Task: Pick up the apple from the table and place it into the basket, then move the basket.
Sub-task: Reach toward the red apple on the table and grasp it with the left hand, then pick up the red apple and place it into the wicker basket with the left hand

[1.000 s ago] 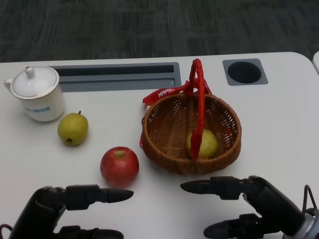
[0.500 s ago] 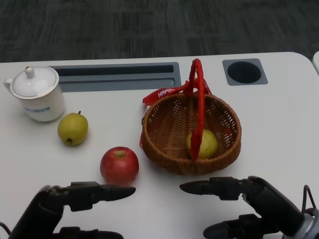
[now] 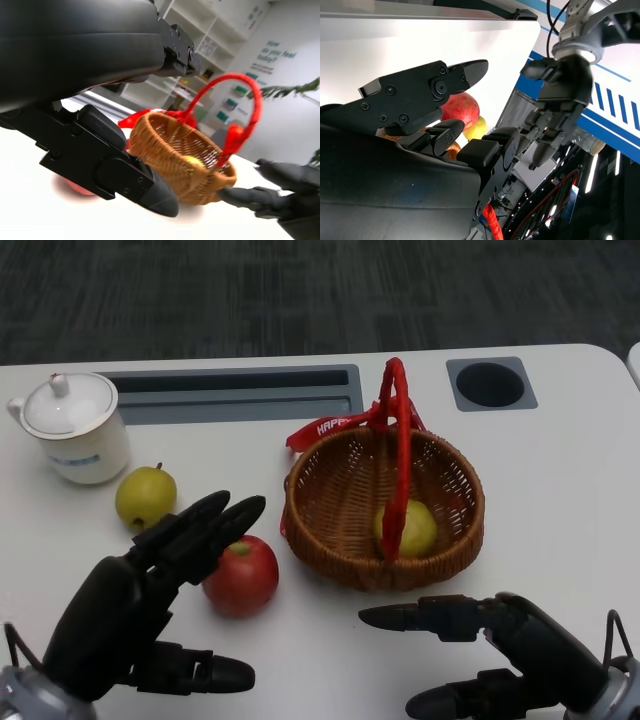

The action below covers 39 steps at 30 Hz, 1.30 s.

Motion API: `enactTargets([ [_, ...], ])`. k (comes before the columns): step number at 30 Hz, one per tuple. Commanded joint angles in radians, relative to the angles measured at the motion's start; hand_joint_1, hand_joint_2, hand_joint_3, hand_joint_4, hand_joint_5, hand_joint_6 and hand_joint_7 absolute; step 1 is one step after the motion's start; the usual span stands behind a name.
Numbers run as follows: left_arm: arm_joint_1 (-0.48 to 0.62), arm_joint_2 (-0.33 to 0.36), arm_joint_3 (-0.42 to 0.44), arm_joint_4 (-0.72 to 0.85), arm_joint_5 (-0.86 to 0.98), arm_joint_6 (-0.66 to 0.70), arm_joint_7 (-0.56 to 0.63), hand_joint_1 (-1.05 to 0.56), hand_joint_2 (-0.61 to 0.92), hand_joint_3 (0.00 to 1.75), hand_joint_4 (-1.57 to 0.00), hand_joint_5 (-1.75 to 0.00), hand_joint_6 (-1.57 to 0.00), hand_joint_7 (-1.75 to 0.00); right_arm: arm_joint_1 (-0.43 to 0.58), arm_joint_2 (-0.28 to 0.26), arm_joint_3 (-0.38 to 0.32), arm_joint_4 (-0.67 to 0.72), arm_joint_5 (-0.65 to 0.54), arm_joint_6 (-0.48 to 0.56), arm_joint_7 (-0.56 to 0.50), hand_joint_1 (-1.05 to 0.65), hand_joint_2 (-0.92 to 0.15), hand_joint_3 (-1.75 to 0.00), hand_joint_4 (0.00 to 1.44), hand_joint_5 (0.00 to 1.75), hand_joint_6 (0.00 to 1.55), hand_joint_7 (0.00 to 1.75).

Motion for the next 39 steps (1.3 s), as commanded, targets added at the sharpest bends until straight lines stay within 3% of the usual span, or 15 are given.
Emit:
enactTargets([
  [1, -0.067, 0.031, -0.045, 0.109, 0.095, 0.017, 0.130, -0.86, 0.74, 0.00, -0.12, -0.02, -0.11, -0.02, 0.001, -0.021, -0.008, 0.004, -0.002, -0.009, -0.014, -0.39, -0.86, 0.00, 0.72, 0.01, 0.66, 0.00],
  [9, -0.239, 0.038, -0.198, 0.451, 0.157, 0.035, 0.337, -0.89, 0.74, 0.01, -0.20, -0.05, -0.16, -0.02, 0.002, -0.025, -0.005, 0.007, 0.006, -0.022, -0.020, -0.40, -0.87, 0.00, 0.75, 0.01, 0.67, 0.01],
  [12, -0.286, 0.032, -0.245, 0.552, 0.161, 0.064, 0.391, -0.82, 0.67, 0.00, -0.23, -0.05, -0.18, -0.02, 0.000, -0.027, -0.003, 0.011, 0.013, -0.028, -0.016, -0.41, -0.88, -0.01, 0.76, 0.01, 0.68, 0.01],
  [21, -0.406, 0.005, -0.395, 0.772, 0.211, 0.206, 0.591, -0.38, 0.62, 0.00, -0.37, -0.05, -0.31, -0.03, 0.005, -0.034, 0.000, 0.009, 0.017, -0.030, -0.015, -0.41, -0.89, 0.00, 0.77, 0.01, 0.68, 0.00],
  [31, -0.462, -0.048, -0.483, 0.883, 0.178, 0.301, 0.669, -0.24, 0.64, 0.01, -0.51, -0.05, -0.45, -0.04, 0.022, -0.043, 0.001, -0.014, 0.028, -0.024, -0.011, -0.41, -0.89, 0.00, 0.79, 0.01, 0.70, 0.00],
  [35, -0.452, -0.075, -0.460, 0.901, 0.100, 0.243, 0.632, -0.14, 0.67, 0.01, -0.68, -0.08, -0.58, -0.06, 0.026, -0.043, 0.001, -0.021, 0.026, -0.023, -0.013, -0.41, -0.90, -0.01, 0.80, 0.01, 0.71, 0.01],
  [39, -0.434, -0.088, -0.439, 0.904, 0.029, 0.185, 0.593, 0.02, 0.74, 0.01, -1.05, -0.10, -0.91, -0.08, 0.031, -0.044, -0.001, -0.031, 0.017, -0.016, -0.018, -0.42, -0.91, -0.01, 0.80, 0.01, 0.71, 0.00],
])
